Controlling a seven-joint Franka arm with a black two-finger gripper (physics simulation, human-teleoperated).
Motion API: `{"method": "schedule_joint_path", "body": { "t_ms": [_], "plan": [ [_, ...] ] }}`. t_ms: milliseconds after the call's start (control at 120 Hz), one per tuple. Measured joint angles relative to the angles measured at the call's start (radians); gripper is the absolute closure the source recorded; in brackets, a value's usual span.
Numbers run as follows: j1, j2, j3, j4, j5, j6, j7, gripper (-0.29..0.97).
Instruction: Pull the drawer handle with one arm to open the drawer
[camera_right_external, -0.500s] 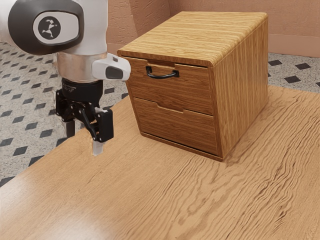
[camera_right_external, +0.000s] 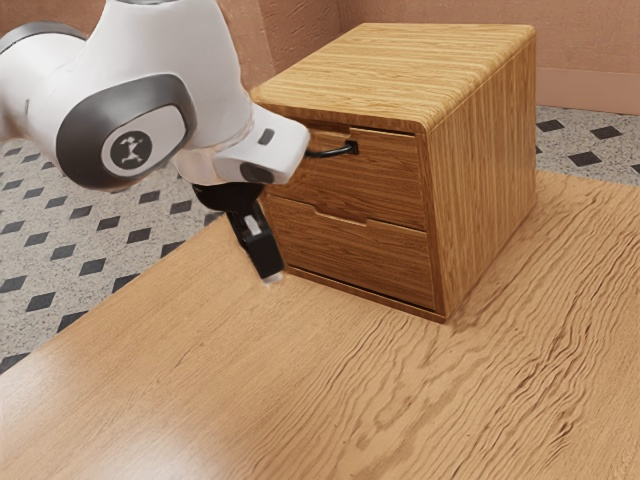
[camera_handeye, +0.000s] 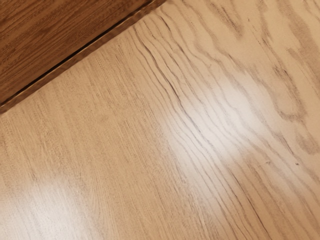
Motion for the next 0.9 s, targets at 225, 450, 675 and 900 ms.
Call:
{"method": "schedule_joint_path", "body": {
  "t_ms": [225,450,675,900],
  "plan": [
    [0.018,-0.025,0.057,-0.080,-0.048,0.346,0.304,0.00],
    [0.018,0.007,0.061,-0.114,-0.064,0.457,0.526,0.00],
    [0.023,0.031,0.080,-0.098,-0.067,0.464,0.701,0.00],
    [0.034,0.078,0.089,-0.043,-0.068,0.466,0.827,0.00]
  ]
}}
